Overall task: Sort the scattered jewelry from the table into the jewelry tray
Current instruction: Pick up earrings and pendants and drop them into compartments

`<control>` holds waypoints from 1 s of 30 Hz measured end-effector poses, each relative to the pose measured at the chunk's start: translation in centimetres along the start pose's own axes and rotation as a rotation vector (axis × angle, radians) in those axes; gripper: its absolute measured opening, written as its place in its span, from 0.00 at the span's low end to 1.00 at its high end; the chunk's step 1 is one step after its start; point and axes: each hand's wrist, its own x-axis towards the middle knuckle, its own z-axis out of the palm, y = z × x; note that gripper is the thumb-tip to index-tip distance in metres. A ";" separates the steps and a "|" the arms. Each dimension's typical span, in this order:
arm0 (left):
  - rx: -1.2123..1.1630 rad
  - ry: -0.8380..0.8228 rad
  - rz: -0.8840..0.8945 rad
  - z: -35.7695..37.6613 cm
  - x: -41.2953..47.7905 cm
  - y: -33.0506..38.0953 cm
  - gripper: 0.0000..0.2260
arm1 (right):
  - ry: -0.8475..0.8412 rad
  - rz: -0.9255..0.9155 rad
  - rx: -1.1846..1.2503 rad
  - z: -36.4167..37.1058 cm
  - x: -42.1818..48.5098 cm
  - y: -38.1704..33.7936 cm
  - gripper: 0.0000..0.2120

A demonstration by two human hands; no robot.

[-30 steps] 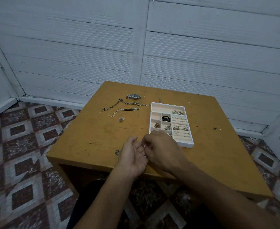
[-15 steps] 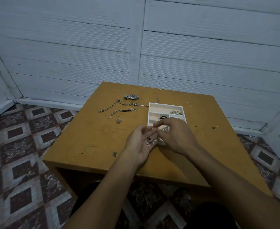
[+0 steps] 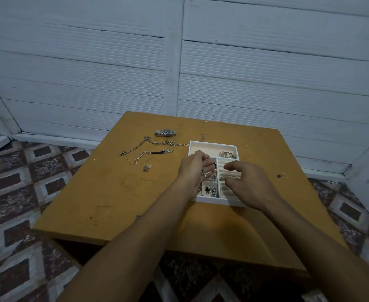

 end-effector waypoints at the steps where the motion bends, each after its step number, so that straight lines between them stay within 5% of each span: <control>1: 0.024 0.009 0.008 0.3 0.4 -0.1 0.08 | 0.004 -0.002 0.004 0.0 0.1 0.2 0.18; 21: 0.414 0.031 0.217 2.0 0.8 -0.7 0.11 | -0.013 0.013 0.045 0.5 0.3 1.3 0.08; 30: 0.558 -0.100 0.298 2.4 0.1 0.3 0.12 | -0.009 0.005 0.070 0.2 -0.2 0.8 0.07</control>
